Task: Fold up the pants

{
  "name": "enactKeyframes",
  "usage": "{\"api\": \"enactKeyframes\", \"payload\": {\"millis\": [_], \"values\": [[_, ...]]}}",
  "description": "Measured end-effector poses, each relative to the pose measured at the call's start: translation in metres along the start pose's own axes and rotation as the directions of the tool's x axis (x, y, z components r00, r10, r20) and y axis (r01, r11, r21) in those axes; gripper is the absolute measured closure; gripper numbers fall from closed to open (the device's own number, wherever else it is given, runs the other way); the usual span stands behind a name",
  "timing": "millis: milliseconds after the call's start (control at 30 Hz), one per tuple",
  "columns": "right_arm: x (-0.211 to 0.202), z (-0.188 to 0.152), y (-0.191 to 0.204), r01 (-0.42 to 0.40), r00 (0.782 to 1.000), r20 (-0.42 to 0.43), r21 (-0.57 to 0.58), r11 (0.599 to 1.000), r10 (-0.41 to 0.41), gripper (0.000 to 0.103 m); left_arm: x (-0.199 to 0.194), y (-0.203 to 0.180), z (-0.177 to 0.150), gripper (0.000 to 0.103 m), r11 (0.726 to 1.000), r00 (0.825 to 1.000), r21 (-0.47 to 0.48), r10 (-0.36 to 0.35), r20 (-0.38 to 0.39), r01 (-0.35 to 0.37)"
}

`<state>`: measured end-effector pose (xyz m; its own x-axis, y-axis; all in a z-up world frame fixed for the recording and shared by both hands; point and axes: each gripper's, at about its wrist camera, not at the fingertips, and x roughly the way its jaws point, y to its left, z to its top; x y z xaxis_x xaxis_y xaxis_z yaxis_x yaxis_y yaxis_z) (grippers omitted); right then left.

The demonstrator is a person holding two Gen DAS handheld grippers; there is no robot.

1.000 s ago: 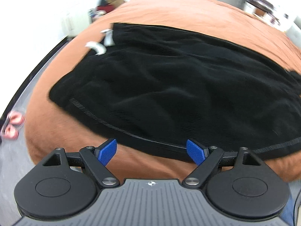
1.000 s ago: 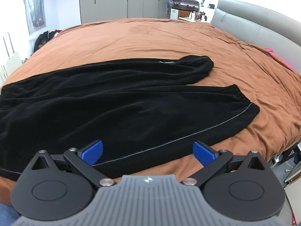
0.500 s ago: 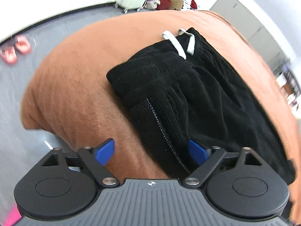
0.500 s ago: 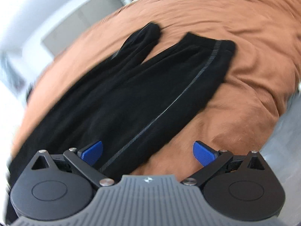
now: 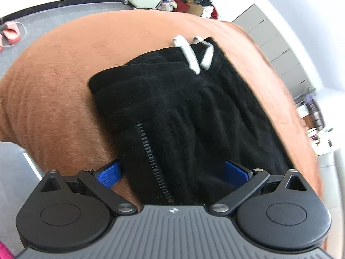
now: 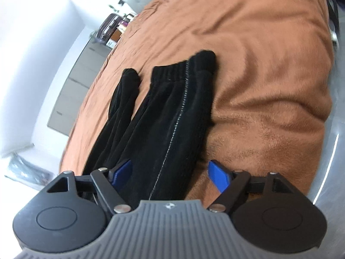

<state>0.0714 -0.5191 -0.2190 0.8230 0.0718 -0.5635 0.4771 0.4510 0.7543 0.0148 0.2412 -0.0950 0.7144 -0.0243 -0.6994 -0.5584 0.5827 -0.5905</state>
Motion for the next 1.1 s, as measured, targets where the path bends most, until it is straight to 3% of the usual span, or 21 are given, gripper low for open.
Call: {"api": "enactKeyframes", "payload": {"millis": [133,267,333,367,400,467,500,533,567,600,667,767,967,1100], "values": [[0.015,0.004,-0.001,-0.06,0.998,0.001,0.007,0.998,0.06,0.035,0.009,0.005,0.006,0.0,0.996,0.997,-0.052,-0.073,0.007,0.074],[0.038,0.008,-0.004,-0.11,0.993,-0.03,0.019,0.994,0.11,0.033,0.024,0.029,0.009,0.0,0.969,0.991,-0.207,-0.135,0.007,0.133],[0.041,0.009,-0.005,-0.123,0.992,-0.03,0.031,0.992,0.124,0.032,0.024,0.031,0.009,0.0,0.967,0.991,-0.217,-0.133,0.011,0.132],[0.041,0.009,-0.005,-0.125,0.992,-0.03,0.03,0.992,0.126,0.033,0.023,0.03,0.01,0.011,0.971,0.992,-0.206,-0.125,0.007,0.124],[0.04,0.009,-0.005,-0.128,0.991,-0.031,0.032,0.991,0.129,0.034,0.022,0.028,0.01,0.033,0.976,0.994,-0.192,-0.106,0.002,0.104],[0.038,0.01,-0.004,-0.127,0.991,-0.04,0.038,0.991,0.128,0.04,0.019,0.025,0.012,0.058,0.983,0.999,-0.176,-0.051,0.0,0.051],[0.037,0.012,-0.005,-0.131,0.99,-0.048,0.046,0.99,0.133,0.056,0.018,0.025,0.014,0.064,0.982,0.998,-0.179,-0.06,0.0,0.059],[0.037,0.013,-0.007,-0.128,0.99,-0.051,0.06,0.99,0.131,0.08,0.015,0.025,0.015,0.068,0.98,0.997,-0.183,-0.077,0.004,0.077],[0.035,0.015,-0.009,-0.126,0.99,-0.049,0.087,0.988,0.13,0.093,0.012,0.023,0.015,0.072,0.98,0.996,-0.182,-0.085,0.008,0.085],[0.032,0.016,-0.013,-0.138,0.988,-0.048,0.121,0.983,0.145,0.097,0.009,0.021,0.017,0.076,0.98,0.996,-0.179,-0.091,0.01,0.091],[0.03,0.018,-0.015,-0.187,0.98,-0.041,0.169,0.968,0.196,0.098,0.001,0.016,0.022,0.08,0.978,0.994,-0.173,-0.111,0.022,0.113],[0.023,0.024,0.005,-0.238,0.97,-0.03,0.104,0.966,0.242,0.099,-0.01,0.008,0.032,0.082,0.972,0.986,-0.164,-0.163,0.038,0.167],[0.009,0.046,0.054,-0.396,0.918,0.003,0.063,0.916,0.397,0.099,-0.025,-0.02,0.063,0.084,0.95,0.96,-0.148,-0.264,0.093,0.276],[0.006,0.061,0.079,-0.46,0.888,0.021,0.066,0.885,0.46,0.099,-0.024,-0.034,0.078,0.084,0.944,0.95,-0.126,-0.291,0.115,0.304]]}}
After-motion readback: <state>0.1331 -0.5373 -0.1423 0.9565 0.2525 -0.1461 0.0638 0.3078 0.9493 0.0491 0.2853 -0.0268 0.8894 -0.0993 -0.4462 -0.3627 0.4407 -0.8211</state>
